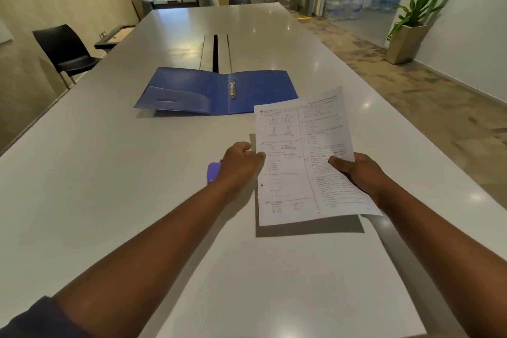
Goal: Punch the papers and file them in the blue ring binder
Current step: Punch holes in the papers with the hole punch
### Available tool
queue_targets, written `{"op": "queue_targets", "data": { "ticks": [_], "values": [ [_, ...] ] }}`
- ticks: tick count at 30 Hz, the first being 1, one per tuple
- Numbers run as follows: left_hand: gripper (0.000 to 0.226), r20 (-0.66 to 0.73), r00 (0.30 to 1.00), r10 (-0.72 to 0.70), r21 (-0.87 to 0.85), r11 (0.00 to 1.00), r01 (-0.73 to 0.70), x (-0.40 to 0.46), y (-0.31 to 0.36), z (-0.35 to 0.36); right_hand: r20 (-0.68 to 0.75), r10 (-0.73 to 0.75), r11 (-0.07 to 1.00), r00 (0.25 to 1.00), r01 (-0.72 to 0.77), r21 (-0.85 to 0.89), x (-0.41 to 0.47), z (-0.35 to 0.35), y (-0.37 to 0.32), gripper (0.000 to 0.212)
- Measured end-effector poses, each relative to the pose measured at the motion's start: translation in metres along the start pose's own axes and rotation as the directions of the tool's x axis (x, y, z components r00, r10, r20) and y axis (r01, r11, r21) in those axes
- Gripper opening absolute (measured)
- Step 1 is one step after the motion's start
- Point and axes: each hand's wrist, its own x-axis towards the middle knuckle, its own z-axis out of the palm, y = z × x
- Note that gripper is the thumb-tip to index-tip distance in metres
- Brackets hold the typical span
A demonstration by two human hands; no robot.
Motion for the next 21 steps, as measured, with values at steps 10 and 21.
{"op": "queue_targets", "data": {
  "ticks": [10, 21],
  "values": [
    [0.019, 0.242, 0.964, -0.110, -0.225, 0.960, 0.166, 0.014, 0.029, 0.100, -0.056, 0.048, 0.999, 0.997, -0.048, 0.001, 0.003, -0.099, 0.012, 0.019],
    [0.017, 0.211, 0.966, -0.148, -0.293, 0.934, 0.207, 0.012, 0.063, 0.239, -0.246, 0.082, 0.938, 0.966, -0.158, -0.308, 0.052, -0.233, 0.043, 0.017]
  ]
}}
